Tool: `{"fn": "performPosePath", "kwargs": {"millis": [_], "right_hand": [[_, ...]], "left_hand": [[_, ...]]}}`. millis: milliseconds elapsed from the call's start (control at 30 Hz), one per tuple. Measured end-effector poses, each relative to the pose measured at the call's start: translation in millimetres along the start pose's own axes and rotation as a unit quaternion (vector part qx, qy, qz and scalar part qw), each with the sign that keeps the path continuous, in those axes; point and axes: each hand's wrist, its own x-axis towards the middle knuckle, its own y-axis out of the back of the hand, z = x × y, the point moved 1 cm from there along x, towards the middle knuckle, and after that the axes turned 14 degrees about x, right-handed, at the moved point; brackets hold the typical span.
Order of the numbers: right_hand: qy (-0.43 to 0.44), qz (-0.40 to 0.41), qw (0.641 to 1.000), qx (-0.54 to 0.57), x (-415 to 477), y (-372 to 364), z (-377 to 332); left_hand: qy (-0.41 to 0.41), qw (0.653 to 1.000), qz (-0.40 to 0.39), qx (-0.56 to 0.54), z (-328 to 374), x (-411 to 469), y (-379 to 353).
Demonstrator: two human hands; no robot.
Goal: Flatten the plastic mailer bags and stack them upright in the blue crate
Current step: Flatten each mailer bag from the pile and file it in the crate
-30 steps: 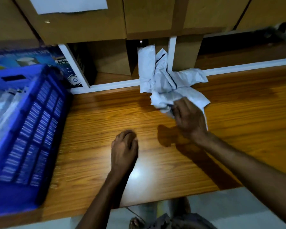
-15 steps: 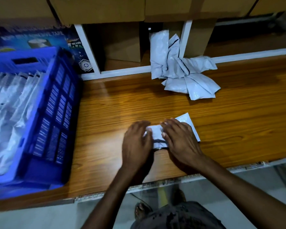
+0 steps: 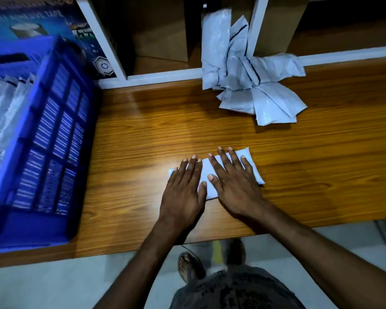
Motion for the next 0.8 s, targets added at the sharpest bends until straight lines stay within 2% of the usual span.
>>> {"fn": "performPosePath", "kwargs": {"millis": [233, 367, 633, 700, 800], "right_hand": [[-0.001, -0.019, 0.999, 0.044, -1.5, 7.4, 17.8], [-0.042, -0.013, 0.998, 0.033, -14.2, 20.0, 45.5], [-0.032, -0.043, 0.998, 0.014, -12.1, 25.8, 52.6], [-0.008, -0.044, 0.999, 0.027, -11.3, 30.5, 51.7], [0.102, -0.073, 0.99, 0.064, -21.9, 36.3, 44.2]], "left_hand": [[0.028, 0.999, -0.041, -0.001, 3.3, -2.4, 6.3], [0.074, 0.996, -0.054, 0.021, -2.4, -12.4, 8.2], [0.131, 0.987, -0.084, 0.031, -1.6, -18.1, 14.0], [0.131, 0.987, -0.09, 0.017, -1.1, -16.7, 16.2], [0.086, 0.994, -0.073, 0.011, -2.0, -22.9, 18.0]]}}
